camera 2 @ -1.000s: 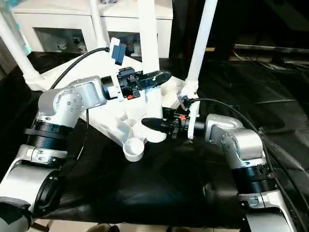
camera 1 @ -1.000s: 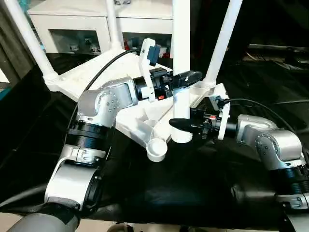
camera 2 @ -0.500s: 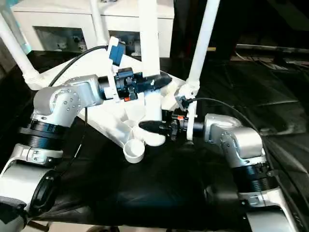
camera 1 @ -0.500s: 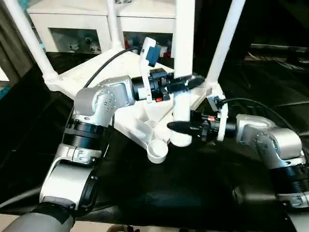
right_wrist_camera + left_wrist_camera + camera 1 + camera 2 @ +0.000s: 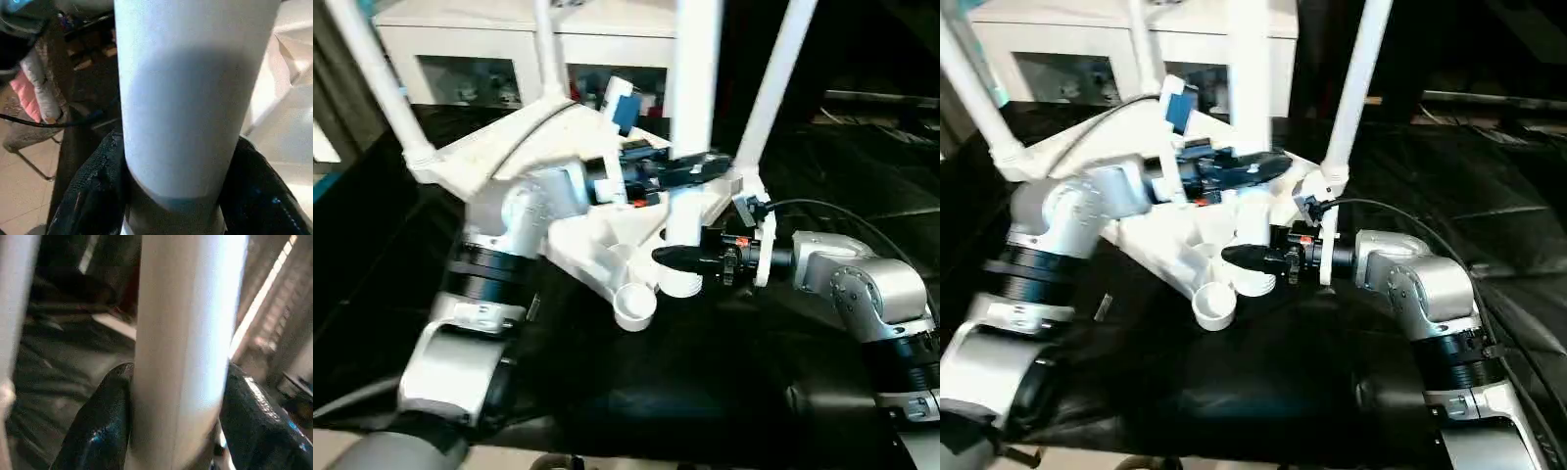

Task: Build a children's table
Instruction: Pick table leg

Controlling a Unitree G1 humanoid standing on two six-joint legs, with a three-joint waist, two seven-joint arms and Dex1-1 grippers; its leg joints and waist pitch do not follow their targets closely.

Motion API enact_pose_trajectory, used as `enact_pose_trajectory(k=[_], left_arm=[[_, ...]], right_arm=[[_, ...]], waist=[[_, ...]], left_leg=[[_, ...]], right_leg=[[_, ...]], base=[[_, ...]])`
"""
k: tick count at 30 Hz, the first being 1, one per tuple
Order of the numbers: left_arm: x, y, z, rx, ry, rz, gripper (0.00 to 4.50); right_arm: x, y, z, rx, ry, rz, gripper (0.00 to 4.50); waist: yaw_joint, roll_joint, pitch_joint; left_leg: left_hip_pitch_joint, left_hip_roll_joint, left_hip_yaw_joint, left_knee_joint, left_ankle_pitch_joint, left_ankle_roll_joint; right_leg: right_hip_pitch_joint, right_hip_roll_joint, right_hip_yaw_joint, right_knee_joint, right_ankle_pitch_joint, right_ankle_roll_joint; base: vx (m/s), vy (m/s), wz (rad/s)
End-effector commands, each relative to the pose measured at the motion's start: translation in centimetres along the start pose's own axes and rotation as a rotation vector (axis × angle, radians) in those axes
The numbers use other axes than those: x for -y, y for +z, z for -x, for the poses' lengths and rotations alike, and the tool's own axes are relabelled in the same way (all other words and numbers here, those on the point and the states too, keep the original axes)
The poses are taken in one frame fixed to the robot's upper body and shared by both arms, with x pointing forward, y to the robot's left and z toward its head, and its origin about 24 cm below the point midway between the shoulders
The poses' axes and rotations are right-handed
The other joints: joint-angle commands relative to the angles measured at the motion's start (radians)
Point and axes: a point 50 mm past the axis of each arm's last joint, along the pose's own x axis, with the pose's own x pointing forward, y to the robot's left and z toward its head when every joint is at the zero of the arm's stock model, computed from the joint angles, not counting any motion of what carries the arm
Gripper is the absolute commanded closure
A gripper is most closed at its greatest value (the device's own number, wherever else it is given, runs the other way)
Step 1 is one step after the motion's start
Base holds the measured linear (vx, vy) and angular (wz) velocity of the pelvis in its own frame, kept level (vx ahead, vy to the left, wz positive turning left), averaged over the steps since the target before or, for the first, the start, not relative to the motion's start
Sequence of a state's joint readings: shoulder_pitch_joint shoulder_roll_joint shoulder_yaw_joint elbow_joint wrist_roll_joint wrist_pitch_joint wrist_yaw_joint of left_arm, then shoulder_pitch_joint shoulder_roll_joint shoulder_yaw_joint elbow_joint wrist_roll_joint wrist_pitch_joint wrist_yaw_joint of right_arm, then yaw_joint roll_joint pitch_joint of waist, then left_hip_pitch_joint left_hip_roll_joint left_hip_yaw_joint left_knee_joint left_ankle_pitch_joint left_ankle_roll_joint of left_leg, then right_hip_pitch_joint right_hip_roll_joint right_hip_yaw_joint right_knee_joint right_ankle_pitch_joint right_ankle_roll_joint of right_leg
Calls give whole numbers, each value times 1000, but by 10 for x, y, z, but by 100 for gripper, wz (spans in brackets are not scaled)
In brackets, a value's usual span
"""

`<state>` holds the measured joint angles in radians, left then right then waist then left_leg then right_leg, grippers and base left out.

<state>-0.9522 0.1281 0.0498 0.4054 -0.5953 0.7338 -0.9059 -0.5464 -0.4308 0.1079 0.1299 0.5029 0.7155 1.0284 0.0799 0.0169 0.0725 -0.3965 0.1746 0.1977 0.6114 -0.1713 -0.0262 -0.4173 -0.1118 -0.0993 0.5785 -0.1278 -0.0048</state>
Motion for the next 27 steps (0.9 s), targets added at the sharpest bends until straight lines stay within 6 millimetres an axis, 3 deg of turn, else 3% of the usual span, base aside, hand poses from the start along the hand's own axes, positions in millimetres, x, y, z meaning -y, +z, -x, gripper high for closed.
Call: enact_pose_trajectory(k=[1, 2, 5, 8, 10, 13, 18, 19, 20, 27], left_arm=[[3, 10, -3, 26, -13, -22, 151], [4, 10, -3, 23, -15, -23, 203], [6, 6, -4, 6, -31, -23, 191], [7, 3, -6, -6, -31, -21, 250], [6, -1, -9, -20, -14, -33, 230], [5, -1, -10, -18, 5, -35, 266], [0, 3, -7, 4, 19, -28, 268], [0, 4, -7, 6, 19, -28, 269], [0, 5, -4, 8, 10, -23, 269], [-1, 11, 2, 14, -18, -6, 271]], right_arm=[[0, 2, -2, 0, -6, 8, 247], [0, 3, -3, 0, -8, 10, 249], [0, 4, -4, 0, -8, 16, 250], [0, 5, -5, -2, -8, 21, 250], [0, 5, -5, -5, -11, 25, 251], [0, 6, -5, -5, -16, 32, 252], [1, 10, -5, 5, -18, 62, 252], [0, 11, -5, 11, -11, 59, 196], [0, 13, -4, 21, 2, 46, 182], [4, 16, 9, 20, -1, 43, 138]], waist=[[2, -25, -90], [3, -25, -88], [5, -25, -89], [8, -24, -90], [9, -25, -91], [10, -25, -92], [10, -26, -92], [9, -25, -92], [10, -24, -92], [11, -23, -92]], left_leg=[[26, 47, -22, -66, -188, 35], [26, 46, -22, -67, -196, 35], [27, 47, -23, -67, -198, 31], [28, 50, -23, -68, -186, 31], [26, 49, -23, -67, -181, 35], [27, 49, -22, -67, -170, 38], [25, 47, -22, -66, -174, 39], [26, 48, -22, -67, -174, 39], [26, 48, -22, -67, -174, 39], [27, 48, -22, -66, -175, 38]], right_leg=[[59, -47, 40, -64, -369, -181], [59, -49, 40, -67, -392, -174], [59, -49, 40, -68, -405, -164], [57, -48, 42, -64, -368, -177], [60, -49, 42, -62, -358, -181], [59, -48, 43, -60, -340, -185], [61, -48, 42, -61, -340, -184], [61, -48, 42, -60, -340, -186], [61, -48, 42, -60, -337, -187], [62, -48, 43, -58, -331, -194]], base=[[0, 0, 0], [0, 0, 0], [0, 0, 0], [0, 0, 0], [0, 0, 0], [0, 0, 0], [0, 0, 0], [0, 0, 0], [0, 0, 0], [0, 0, 0]])
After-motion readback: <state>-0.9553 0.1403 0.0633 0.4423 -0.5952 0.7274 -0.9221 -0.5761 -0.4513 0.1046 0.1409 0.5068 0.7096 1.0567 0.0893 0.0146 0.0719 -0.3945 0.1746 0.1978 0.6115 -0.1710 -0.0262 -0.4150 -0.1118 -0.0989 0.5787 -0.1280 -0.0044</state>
